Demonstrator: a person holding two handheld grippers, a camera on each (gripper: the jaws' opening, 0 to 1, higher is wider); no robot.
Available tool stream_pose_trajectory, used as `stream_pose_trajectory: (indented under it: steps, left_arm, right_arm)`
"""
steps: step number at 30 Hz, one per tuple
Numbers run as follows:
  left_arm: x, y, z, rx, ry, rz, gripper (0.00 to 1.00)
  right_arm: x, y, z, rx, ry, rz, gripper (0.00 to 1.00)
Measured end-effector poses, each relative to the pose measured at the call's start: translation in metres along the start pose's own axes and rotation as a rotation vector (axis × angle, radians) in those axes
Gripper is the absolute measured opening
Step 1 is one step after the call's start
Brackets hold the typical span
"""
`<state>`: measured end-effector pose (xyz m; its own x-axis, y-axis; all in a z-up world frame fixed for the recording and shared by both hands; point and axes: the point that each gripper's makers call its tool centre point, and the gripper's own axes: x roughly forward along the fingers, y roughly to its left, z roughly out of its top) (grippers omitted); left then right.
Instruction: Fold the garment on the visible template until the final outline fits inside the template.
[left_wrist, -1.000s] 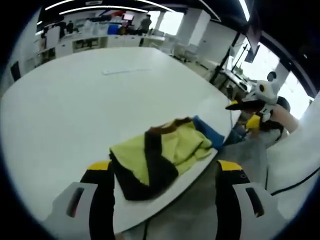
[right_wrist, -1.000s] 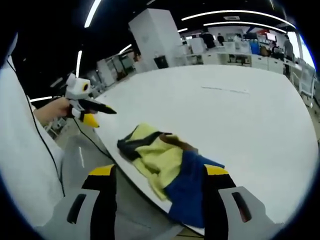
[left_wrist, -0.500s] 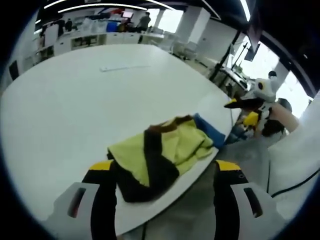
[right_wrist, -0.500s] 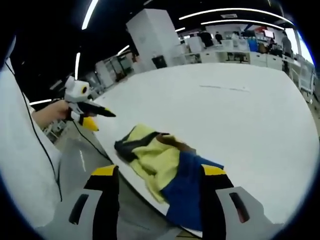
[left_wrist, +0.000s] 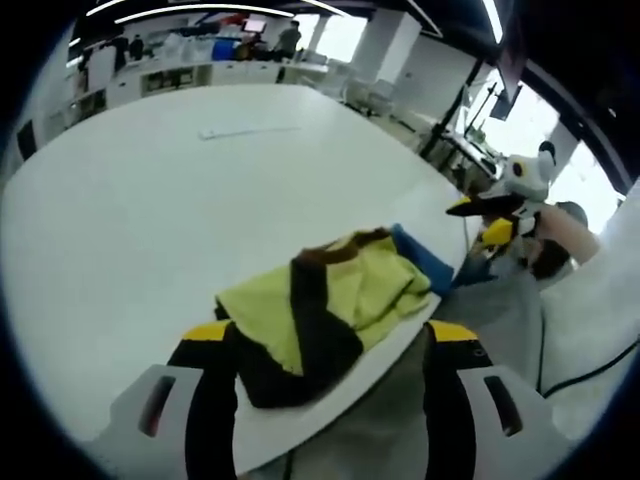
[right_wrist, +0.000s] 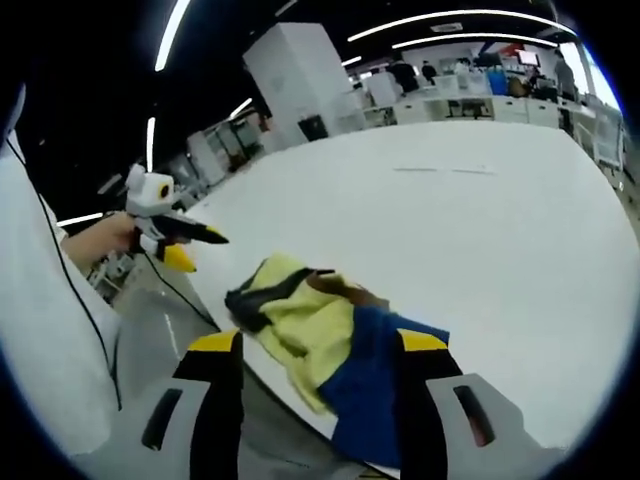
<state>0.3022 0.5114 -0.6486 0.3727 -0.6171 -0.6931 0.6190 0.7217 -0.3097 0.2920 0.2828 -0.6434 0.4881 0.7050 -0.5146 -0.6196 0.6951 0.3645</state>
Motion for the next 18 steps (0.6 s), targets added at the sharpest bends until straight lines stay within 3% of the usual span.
stream_pose_trajectory:
  steps: [18]
  left_arm:
    - [0.013,0.005,-0.001,0.015,0.027,-0.015,0.7]
  right_arm:
    - [0.01,-0.01,-0.002,0.012,0.019,-0.017,0.55]
